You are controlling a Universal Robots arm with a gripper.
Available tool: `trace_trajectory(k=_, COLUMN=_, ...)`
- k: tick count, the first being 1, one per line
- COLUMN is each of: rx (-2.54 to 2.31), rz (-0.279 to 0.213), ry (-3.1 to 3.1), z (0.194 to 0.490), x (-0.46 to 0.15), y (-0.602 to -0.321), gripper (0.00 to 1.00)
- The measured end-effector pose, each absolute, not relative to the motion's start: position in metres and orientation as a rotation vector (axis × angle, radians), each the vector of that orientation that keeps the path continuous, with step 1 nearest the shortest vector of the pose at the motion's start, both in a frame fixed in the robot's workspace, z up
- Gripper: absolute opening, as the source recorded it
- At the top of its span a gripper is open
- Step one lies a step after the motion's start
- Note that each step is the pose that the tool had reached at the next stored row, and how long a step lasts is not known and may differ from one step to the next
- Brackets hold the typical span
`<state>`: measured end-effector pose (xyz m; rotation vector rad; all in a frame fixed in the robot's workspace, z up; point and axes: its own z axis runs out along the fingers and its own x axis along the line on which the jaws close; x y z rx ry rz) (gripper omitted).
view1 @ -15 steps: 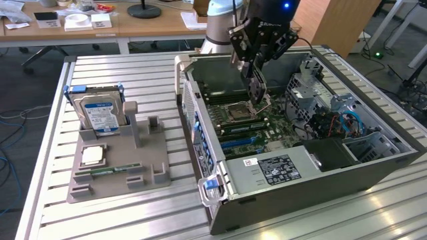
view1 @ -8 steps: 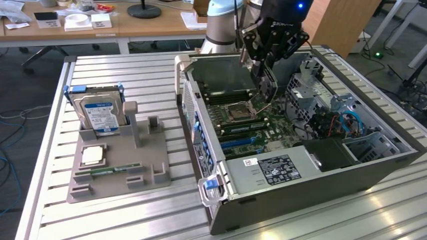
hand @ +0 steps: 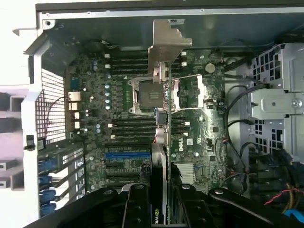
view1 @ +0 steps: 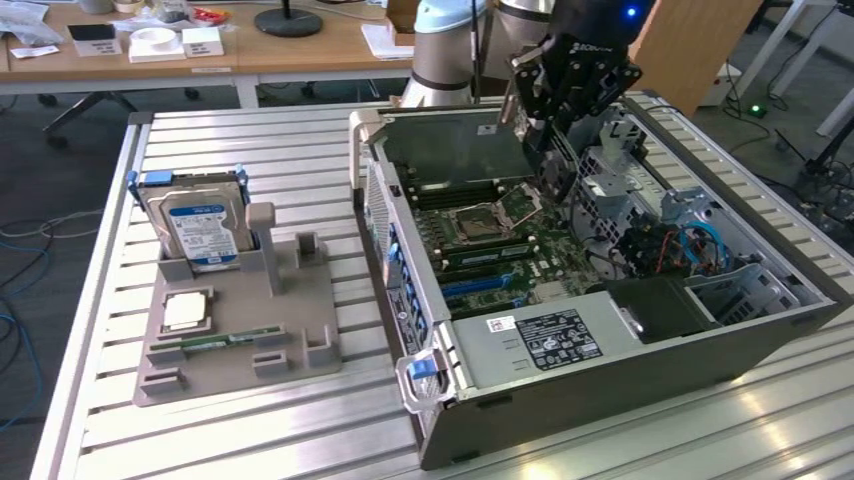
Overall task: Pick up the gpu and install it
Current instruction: 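Pick up the gpu and move the gpu toward the slot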
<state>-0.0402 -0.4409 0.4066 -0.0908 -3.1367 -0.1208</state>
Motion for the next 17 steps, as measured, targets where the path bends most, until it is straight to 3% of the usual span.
trace_trajectory(k=17, rx=-0.091, rz=-0.125, ry=-3.136, z=0.407, x=0.019, y=-0.441, gripper=0.26)
